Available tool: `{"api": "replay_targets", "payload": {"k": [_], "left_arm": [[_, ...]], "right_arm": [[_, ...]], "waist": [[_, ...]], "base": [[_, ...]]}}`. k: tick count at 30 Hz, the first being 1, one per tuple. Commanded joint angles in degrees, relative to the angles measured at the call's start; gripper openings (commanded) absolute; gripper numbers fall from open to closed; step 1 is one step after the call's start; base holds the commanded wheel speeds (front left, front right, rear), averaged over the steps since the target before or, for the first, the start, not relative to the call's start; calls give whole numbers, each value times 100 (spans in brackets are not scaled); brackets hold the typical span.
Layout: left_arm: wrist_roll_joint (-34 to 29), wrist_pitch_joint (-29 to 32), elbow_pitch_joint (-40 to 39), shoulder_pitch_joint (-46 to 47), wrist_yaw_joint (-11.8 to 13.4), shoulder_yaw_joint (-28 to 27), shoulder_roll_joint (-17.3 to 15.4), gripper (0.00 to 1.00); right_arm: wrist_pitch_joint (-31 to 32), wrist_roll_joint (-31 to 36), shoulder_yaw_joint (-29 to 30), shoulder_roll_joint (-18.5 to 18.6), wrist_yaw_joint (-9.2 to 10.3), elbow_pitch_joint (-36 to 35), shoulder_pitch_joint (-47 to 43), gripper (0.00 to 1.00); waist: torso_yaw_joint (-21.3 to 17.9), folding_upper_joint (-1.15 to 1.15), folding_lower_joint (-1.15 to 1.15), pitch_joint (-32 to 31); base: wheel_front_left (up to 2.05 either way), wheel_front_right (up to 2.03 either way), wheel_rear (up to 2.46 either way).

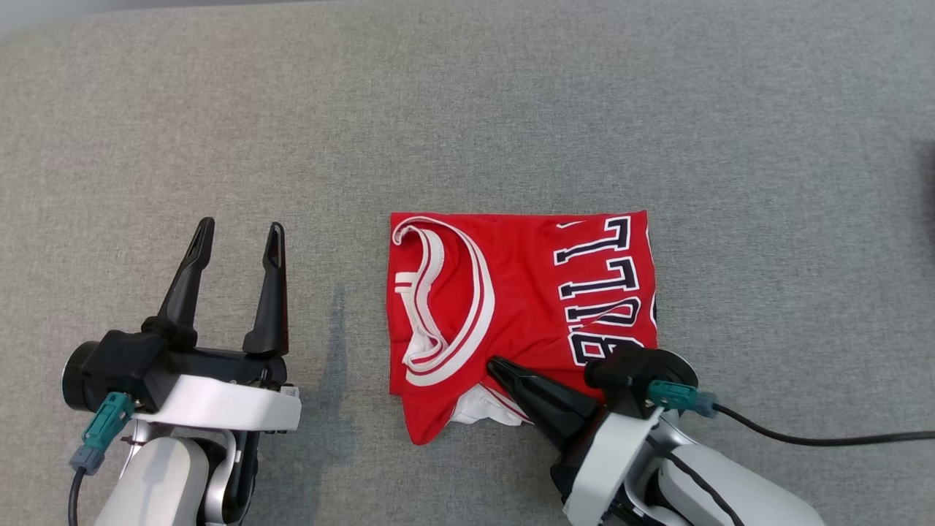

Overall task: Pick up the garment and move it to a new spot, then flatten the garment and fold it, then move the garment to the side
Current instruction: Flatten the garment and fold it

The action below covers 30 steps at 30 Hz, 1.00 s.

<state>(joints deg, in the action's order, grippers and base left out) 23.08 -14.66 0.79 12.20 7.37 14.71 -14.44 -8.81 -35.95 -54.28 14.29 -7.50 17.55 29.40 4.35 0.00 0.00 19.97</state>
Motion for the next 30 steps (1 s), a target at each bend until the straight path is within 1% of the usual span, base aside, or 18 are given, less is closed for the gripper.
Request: {"api": "replay_targets", "payload": {"k": [1, 5, 8, 14, 15, 17, 23, 24, 25, 27, 28, 30], "left_arm": [[17, -22, 3, -4, -3, -22, -39, 100], [37, -18, 0, -92, 43, -50, -65, 100], [53, 18, -19, -150, 79, -74, -91, 100], [53, 78, -114, -247, 174, -120, -164, 100], [47, 94, -143, -267, 191, -115, -179, 100], [40, 127, -169, -281, 206, -105, -198, 100], [28, 155, -223, -352, 224, -60, -230, 100], [28, 155, -223, -352, 224, -60, -230, 100], [30, 160, -225, -354, 226, -56, -236, 100], [38, 168, -237, -383, 238, -54, -247, 100], [43, 175, -237, -416, 242, -50, -255, 100], [52, 183, -239, -478, 250, -45, -265, 100]], "right_arm": [[4, -40, 29, 57, 3, -64, -77, 0], [-101, 16, 326, 184, 3, -393, -308, 0], [-193, 75, 764, 237, 3, -655, -547, 0], [-298, 322, 2017, 200, 3, -978, -983, 0], [-313, 419, 2440, 156, 3, -1040, -1064, 0], [-312, 552, 2847, 126, 3, -1058, -1142, 0], [-261, 966, 3978, 32, 3, -1085, -1418, 0], [-261, 966, 3978, 32, 3, -1085, -1418, 0], [-275, 1011, 4157, 14, 3, -1098, -1466, 0], [-269, 1069, 4451, -57, 3, -1140, -1574, 49], [-276, 1105, 4590, -75, 3, -1159, -1622, 100], [-259, 1170, 4769, -132, 3, -1206, -1722, 100]], "waist": [[-13, 0, 0, -17], [-90, 0, 0, -112], [-163, 0, 0, -211], [-310, 0, 0, -389], [-347, 0, 0, -426], [-368, 0, 0, -458], [-384, 0, 0, -548], [-384, 0, 0, -548], [-385, 0, 0, -564], [-390, 0, 0, -603], [-397, 0, 0, -628], [-412, 0, 0, -687]], "base": [[0, 0, 0], [0, 0, 0], [0, 0, 0], [0, 0, 0], [0, 0, 0], [0, 0, 0], [0, 0, 0], [0, 0, 0], [0, 0, 0], [0, 0, 0], [0, 0, 0], [0, 0, 0]]}}
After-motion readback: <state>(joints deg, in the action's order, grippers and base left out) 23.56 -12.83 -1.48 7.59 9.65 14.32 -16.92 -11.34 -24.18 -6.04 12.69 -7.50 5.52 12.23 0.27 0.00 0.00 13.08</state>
